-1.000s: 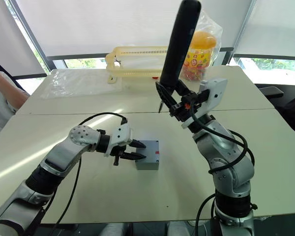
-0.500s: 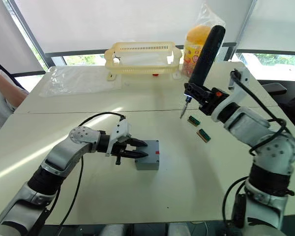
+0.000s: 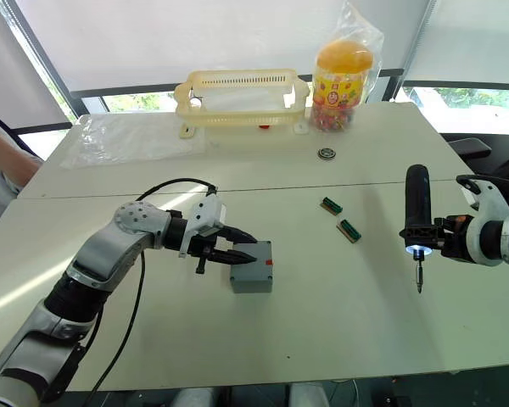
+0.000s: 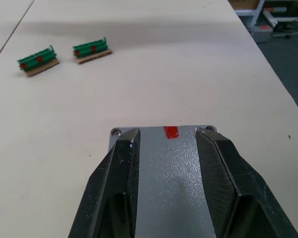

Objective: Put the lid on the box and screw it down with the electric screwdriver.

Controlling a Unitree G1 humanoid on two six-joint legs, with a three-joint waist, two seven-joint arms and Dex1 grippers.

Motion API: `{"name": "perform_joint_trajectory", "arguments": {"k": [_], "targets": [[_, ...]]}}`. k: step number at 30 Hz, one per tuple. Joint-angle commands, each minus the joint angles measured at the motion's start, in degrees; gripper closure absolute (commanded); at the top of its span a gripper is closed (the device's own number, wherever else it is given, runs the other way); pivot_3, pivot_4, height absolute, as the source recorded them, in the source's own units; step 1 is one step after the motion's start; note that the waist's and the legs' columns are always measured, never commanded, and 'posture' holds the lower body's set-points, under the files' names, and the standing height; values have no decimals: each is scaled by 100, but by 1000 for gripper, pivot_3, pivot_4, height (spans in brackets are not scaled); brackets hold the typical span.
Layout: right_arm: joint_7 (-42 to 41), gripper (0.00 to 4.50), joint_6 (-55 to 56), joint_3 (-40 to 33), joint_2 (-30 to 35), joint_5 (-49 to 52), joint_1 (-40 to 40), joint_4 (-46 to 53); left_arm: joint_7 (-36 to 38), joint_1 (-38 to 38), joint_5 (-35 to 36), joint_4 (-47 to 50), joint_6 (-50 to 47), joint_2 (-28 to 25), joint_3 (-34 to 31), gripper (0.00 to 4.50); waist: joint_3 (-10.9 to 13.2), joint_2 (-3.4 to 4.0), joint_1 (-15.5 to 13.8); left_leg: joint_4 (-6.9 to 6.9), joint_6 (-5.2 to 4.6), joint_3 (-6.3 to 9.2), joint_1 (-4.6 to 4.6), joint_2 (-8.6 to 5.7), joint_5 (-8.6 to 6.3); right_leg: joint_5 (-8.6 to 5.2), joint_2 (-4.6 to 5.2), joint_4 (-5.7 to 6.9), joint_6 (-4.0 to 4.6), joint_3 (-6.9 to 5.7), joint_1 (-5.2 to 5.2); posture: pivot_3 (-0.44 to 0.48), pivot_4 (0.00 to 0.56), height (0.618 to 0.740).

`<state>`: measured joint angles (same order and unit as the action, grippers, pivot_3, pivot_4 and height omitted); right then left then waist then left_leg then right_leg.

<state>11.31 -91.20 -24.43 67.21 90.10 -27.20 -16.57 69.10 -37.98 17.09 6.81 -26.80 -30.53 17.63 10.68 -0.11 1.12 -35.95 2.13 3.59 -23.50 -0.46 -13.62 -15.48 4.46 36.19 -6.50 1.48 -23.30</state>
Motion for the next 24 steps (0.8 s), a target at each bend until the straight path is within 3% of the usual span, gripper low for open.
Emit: {"name": "perform_joint_trajectory", "arguments": {"k": [1, 9, 22, 24], "targets": [[-112, 2702, -123, 40, 59, -110, -199, -198, -57, -167, -26, 104, 160, 147, 36, 2748, 0, 0, -11, -9, 0, 1, 0, 2, 0, 0, -2, 1, 0, 0, 3, 0, 150, 740], [-452, 2702, -87, 556, -424, -1548, -935, -965, -204, -159, -82, 149, 68, 327, 150, 2748, 0, 1, -16, -11, 0, -6, -1, -2, 0, 4, -2, -1, -6, 13, 4, 0, 150, 740], [-1960, 2702, 0, 1332, -734, -3684, -1517, -1339, -321, -52, 36, 338, -222, 251, 67, 2748, 0, 4, -32, -14, 0, -4, -2, -2, 0, 8, -4, 1, -14, 13, 2, 0, 150, 740], [-2194, 1668, 67, 1459, -725, -3948, -1524, -1313, -354, -25, 42, 339, -243, 255, 61, 2748, 0, 4, -31, -17, 0, -4, -2, -2, 0, 9, -4, 1, -15, 13, 4, 0, 150, 740]]}}
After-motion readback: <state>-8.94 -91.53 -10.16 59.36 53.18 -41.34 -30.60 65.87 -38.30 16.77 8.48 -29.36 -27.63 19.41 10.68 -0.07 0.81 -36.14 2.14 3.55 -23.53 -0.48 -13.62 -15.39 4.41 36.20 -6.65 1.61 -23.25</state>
